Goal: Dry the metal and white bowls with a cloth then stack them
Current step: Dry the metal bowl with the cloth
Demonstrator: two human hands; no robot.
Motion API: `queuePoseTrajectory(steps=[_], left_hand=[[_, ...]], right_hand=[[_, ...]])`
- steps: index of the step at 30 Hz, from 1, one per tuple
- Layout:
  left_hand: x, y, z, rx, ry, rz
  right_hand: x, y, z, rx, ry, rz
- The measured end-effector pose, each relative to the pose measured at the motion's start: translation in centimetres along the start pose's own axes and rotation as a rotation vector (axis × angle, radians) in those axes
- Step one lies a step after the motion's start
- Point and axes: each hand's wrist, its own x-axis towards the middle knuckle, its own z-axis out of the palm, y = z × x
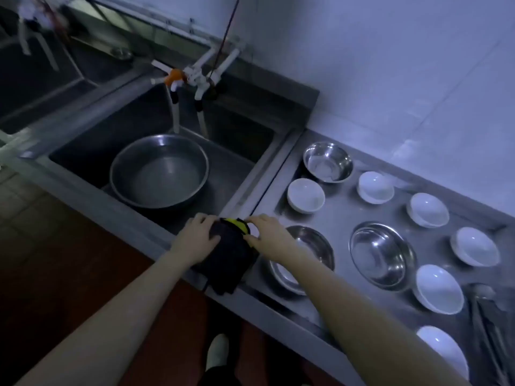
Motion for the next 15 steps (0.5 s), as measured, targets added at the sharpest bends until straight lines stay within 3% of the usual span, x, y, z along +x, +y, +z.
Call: queuePoseTrajectory(steps=[4, 11, 15], left_hand=[[0.9, -2.4, 0.9, -0.021, -0.080, -0.027], [2.1, -4.5, 2.0, -0.148, -0.147, -0.044], [1.6, -5.0, 2.0, -0.181, -0.062, 0.028]], right_hand=[[2.3, -1.6, 4.0, 0.030, -0.012, 0.063], [5.3, -2.9, 8.6, -0.114, 0.135, 0.160], [5.9, -3.3, 8.7, -0.150, 0.137, 0.162]])
